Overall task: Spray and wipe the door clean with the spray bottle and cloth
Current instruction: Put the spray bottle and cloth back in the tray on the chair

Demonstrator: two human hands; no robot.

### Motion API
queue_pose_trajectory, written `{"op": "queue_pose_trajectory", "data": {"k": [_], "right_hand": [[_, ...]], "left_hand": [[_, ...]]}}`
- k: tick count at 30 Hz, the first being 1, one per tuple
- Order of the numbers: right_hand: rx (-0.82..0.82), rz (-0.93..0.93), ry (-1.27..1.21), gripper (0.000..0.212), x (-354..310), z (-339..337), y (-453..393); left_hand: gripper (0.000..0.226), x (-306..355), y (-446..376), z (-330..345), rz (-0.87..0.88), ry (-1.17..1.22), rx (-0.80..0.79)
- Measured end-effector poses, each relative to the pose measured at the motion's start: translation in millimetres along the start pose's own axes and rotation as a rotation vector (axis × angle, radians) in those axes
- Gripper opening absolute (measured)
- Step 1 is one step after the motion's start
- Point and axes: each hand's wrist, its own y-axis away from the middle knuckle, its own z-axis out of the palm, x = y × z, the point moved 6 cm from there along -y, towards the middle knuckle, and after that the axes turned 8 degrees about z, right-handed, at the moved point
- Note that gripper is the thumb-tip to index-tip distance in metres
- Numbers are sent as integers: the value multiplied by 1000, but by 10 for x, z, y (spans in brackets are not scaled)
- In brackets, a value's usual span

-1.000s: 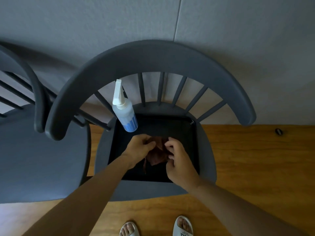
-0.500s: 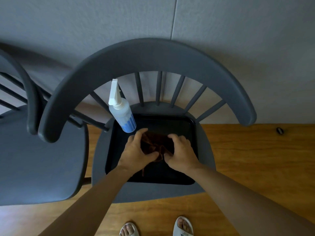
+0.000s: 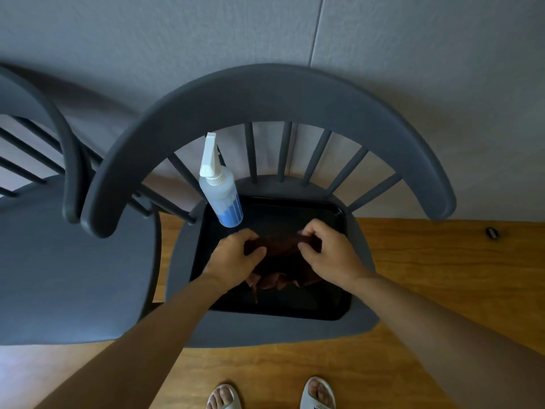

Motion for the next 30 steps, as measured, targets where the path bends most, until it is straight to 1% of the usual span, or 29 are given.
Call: {"op": "queue_pose_trajectory", "data": {"k": [3,4,5,7,8,10,11,13,17,20,22,23,26,28,30], "right_hand": [[55,-100,-61,21,-248,-257,104],[88,-119,-86,20,-324,-356,130],[118,-128,-121,20,-391,-454,150],[148,-128,-183,19,-497,-620,166],[149,-134,-195,19,-553,-682,173],[160,-168,-166,21,-654,-776,198],[178,-187,-128,24,-700,-817,208],[219,-199,-63,28,-768,-900,205],[255,-199,-86,20,-822,-1015,166],[281,-183,-135,22,-800,-1010,170],[293,-169,-141,24,-732,-961,201],[289,-158,-138,25,-677,-922,227],[231,-105,-108,27,-416,-728,369],[153,-45,-83,25,-203,-536,484],[70,32,-57,24,8,-323,589]], "left_hand": [[15,223,9,-181,129,-2,47],[18,320,10,-243,181,13,55],[25,416,6,-305,239,-1,48],[43,576,-24,-405,332,-161,-15],[43,651,-48,-438,377,-282,-58],[24,788,-79,-488,442,-463,-107],[17,839,-89,-521,440,-485,-102],[8,899,-117,-602,392,-415,-56],[20,896,-141,-710,282,-158,36],[32,922,-104,-726,317,-115,165],[36,942,-34,-695,384,-163,234],[37,934,10,-653,429,-199,242],[39,805,158,-409,521,-335,171],[40,634,257,-197,503,-389,94],[40,444,350,23,455,-388,7]]}}
